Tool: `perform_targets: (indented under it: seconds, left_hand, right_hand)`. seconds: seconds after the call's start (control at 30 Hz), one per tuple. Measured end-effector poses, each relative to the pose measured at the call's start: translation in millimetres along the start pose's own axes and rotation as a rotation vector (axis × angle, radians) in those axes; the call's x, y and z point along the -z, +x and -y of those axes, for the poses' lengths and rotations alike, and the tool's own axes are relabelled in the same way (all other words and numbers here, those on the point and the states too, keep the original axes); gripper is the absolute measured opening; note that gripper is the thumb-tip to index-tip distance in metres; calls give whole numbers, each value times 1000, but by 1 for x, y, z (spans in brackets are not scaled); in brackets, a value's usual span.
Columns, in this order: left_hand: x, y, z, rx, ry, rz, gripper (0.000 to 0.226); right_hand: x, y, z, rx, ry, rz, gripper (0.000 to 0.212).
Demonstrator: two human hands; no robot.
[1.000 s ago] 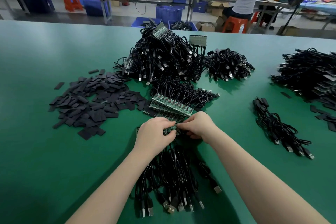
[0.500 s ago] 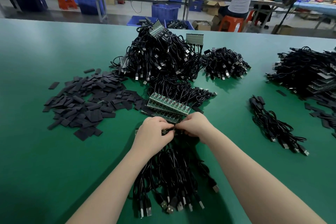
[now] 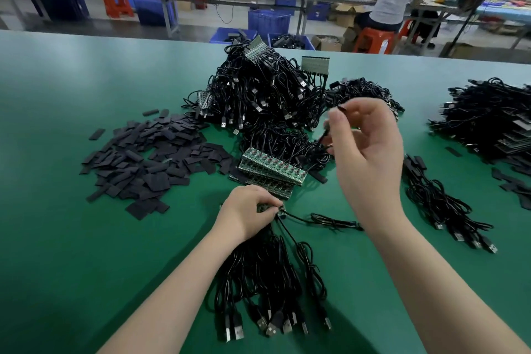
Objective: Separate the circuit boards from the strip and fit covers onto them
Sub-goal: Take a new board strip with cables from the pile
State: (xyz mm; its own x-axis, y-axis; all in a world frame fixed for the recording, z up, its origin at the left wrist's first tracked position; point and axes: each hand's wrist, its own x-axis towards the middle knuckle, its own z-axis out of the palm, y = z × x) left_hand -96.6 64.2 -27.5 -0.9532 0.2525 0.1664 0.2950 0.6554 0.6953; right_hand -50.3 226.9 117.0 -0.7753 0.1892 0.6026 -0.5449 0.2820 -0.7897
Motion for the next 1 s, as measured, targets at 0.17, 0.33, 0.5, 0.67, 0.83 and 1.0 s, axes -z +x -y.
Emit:
perform_targets:
  seconds: [0.17,0.33,0.5,0.67,0.83,1.0]
  left_hand:
    - [26,4,2,341,-718,-331,24]
    - [54,-2,9,341,-548,-489,23]
    - [37,-14,-11,87,-119,-52,47]
    - [9,-14,-35,-10,34,29,44]
    - [26,-6,-33,32,-8,-62,24]
    - [50,-1,-25,144,-67,-204,25]
  right_hand:
    - [-14,4,-3,-380,369,50,6]
    - [-20,-26,-60,-1070,462,-6,13]
    - [-25,-47,-95,-1136,369,-61,16]
    - [-23,-42,-92,-991,310,33,12]
    - [18,-40,-99,-521,-1128,602,46]
    - [28,-43,-99,-600,-1070,811,41]
